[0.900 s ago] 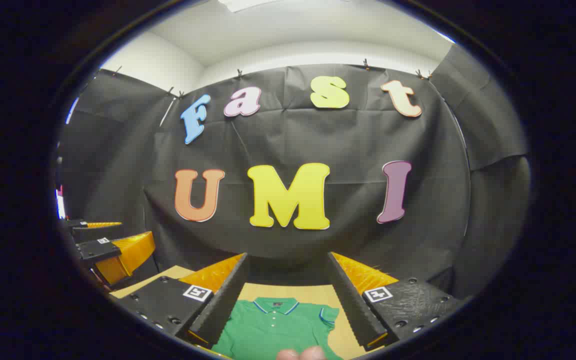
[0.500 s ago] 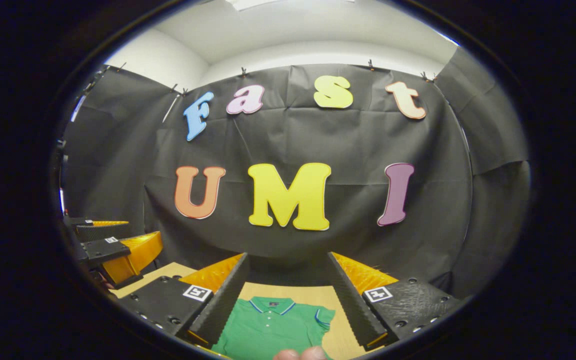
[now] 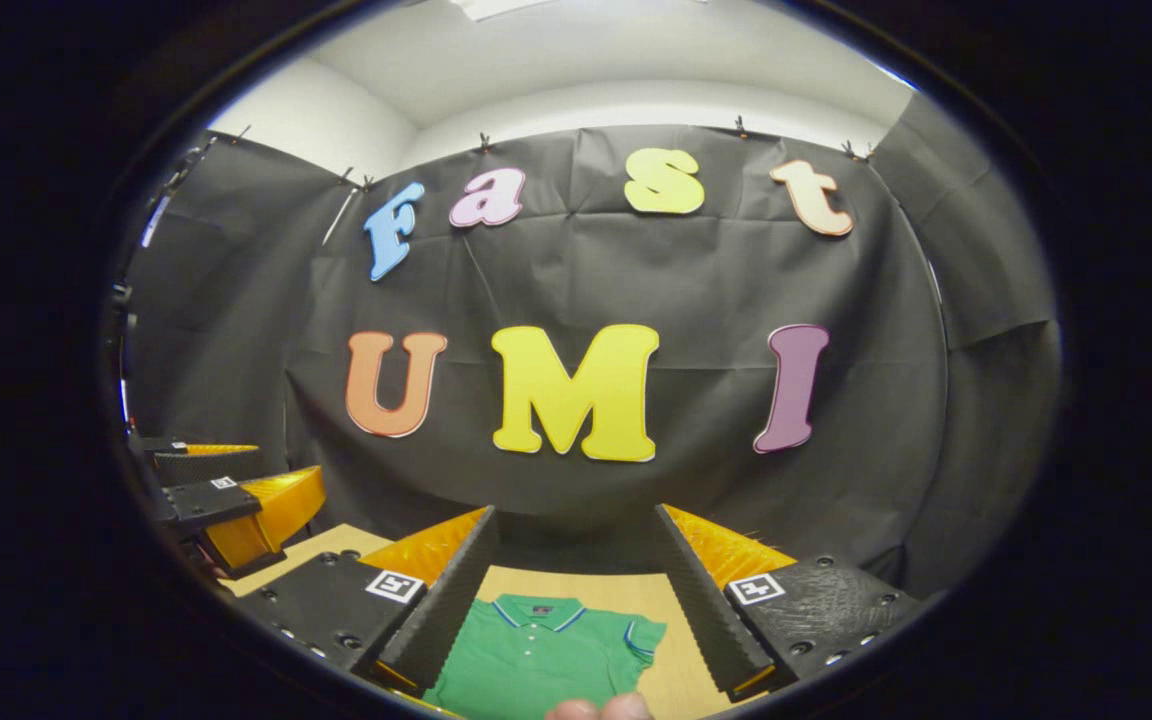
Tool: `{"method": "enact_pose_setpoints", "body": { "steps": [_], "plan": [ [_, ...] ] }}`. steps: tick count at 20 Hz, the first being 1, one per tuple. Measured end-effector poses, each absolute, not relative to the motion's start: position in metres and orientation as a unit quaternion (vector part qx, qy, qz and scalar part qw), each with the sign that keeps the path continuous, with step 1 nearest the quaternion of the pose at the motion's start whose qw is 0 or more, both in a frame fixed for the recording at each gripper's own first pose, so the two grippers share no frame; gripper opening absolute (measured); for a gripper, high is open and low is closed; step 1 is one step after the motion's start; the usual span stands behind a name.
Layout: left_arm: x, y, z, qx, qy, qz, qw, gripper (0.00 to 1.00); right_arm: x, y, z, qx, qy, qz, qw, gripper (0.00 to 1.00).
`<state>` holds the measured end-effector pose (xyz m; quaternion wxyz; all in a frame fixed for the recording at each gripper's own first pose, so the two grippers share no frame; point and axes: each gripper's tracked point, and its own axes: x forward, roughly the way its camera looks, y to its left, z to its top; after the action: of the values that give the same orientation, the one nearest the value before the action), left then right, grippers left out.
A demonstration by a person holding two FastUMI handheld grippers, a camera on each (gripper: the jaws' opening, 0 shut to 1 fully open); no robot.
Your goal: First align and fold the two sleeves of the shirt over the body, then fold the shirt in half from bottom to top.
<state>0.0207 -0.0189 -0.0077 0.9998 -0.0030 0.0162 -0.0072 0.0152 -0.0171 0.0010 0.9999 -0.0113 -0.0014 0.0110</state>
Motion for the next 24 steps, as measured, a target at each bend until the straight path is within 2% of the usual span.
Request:
{"method": "enact_pose_setpoints", "body": {
  "steps": [11, 17, 24],
  "plan": [
    [0.028, -0.025, -0.012, -0.001, 0.022, -0.003, 1.0, 1.0, 0.03, -0.037, -0.016, -0.008, 0.024, 0.012, 1.0, 0.95],
    [0.039, -0.028, -0.019, -0.007, 0.031, 0.005, 0.999, 1.0, 0.058, -0.061, -0.069, 0.002, 0.092, 0.014, 0.996, 0.95],
    [0.05, -0.035, -0.029, -0.006, 0.048, 0.013, 0.999, 1.0, 0.1, -0.095, -0.179, -0.003, 0.206, 0.024, 0.978, 0.95]
  ]
}}
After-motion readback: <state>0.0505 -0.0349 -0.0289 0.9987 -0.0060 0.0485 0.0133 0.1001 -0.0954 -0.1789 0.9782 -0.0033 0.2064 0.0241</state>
